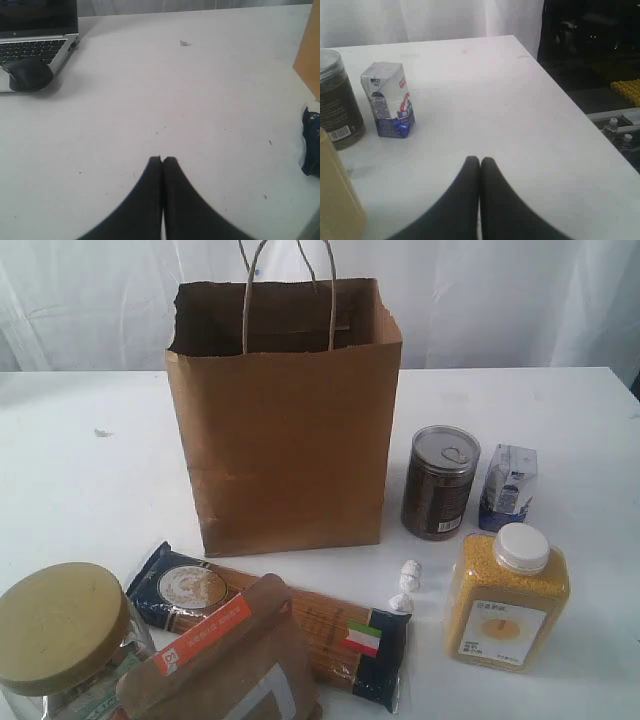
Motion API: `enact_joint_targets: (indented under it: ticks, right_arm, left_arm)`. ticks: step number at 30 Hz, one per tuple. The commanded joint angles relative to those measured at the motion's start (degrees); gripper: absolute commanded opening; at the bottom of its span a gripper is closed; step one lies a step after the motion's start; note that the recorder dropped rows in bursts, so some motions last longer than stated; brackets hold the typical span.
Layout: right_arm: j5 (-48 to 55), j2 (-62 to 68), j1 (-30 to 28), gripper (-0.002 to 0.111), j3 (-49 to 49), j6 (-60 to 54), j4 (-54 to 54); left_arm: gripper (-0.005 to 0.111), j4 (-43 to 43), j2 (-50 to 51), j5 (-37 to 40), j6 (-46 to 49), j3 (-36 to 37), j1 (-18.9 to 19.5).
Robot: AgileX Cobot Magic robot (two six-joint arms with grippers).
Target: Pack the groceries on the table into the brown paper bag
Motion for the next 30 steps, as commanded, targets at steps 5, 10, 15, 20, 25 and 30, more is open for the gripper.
enact_joint_targets:
  ticks: [5, 10, 15, 20, 25, 30]
  right_arm:
    - [-0.87, -0.30, 0.04, 0.000, 0.04, -0.12, -0.12]
    - [-1.76, -0.30, 0.04, 0.000, 0.04, -0.12, -0.12]
    - [-2.80, -0.30, 0.04, 0.000, 0.04, -3.78, -3.08]
    - [-12.26, -0.30, 0.04, 0.000, 0.04, -14.61, -8.12]
    - [-21.75, -0.30, 0.04, 0.000, 0.04, -14.15, -7.49]
    - [-34.18, -0.30, 0.04, 0.000, 0.04, -9.42, -7.27]
  left_arm:
    - [0.000, -0.42, -0.25, -0.28, -0.07, 0.21, 0.05]
    - [0.000, -0.42, -0.25, -0.28, -0.07, 0.21, 0.05]
    - [0.000, -0.42, -0.25, -0.28, -0.07, 0.21, 0.05]
    - [0.000, -0.42, -0.25, -0.28, -0.07, 0.21, 0.05]
    - [0.000, -0.42, -0.25, -0.28, -0.07, 0.21, 0.05]
    - [0.000, -0.42, -0.25, -0.28, -0.07, 0.21, 0.05]
